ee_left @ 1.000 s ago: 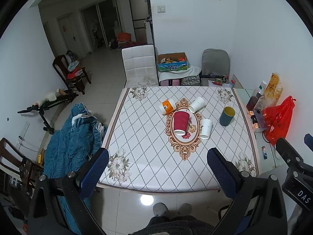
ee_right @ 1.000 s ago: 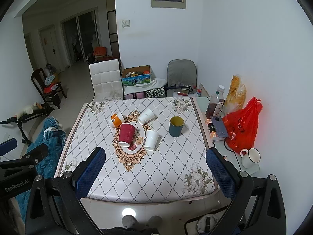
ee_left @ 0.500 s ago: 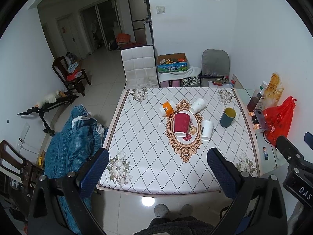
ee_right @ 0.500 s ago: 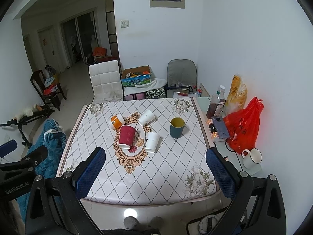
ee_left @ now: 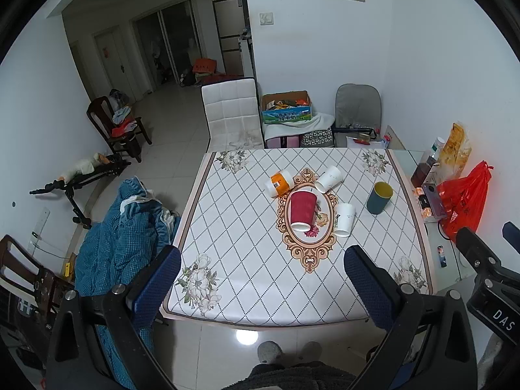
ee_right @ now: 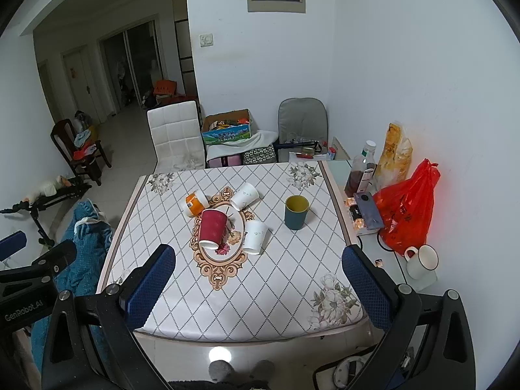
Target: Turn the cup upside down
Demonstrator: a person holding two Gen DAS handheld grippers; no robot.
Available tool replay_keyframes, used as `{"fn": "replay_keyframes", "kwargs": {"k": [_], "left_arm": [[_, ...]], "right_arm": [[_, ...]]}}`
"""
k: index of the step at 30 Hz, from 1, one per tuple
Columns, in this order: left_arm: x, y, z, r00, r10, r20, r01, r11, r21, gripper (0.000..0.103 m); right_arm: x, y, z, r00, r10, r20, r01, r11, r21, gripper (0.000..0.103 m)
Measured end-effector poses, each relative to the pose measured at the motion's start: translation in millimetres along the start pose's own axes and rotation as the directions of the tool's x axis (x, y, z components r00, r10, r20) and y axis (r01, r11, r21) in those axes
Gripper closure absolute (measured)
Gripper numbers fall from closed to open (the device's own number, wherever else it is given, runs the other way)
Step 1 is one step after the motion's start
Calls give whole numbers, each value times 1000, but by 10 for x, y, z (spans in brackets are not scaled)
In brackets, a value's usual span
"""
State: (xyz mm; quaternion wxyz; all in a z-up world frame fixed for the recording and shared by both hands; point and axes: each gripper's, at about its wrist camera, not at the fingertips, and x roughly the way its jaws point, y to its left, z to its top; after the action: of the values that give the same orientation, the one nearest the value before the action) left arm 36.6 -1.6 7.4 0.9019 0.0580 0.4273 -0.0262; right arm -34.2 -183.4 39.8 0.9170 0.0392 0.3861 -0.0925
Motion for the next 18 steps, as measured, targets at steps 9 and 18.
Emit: {"fn": "replay_keyframes", "kwargs": {"k": [9,18], "left_arm": [[-24,-11,12,1000,3,8,-3,1000,3,0],[-57,-11,8,1000,4,17,-4,1000,3,0]], "right_arm": [[5,10,1,1000,5,0,-5,1000,4,0],[-48,-11,-6,1000,6,8,-6,1000,12,0]]}}
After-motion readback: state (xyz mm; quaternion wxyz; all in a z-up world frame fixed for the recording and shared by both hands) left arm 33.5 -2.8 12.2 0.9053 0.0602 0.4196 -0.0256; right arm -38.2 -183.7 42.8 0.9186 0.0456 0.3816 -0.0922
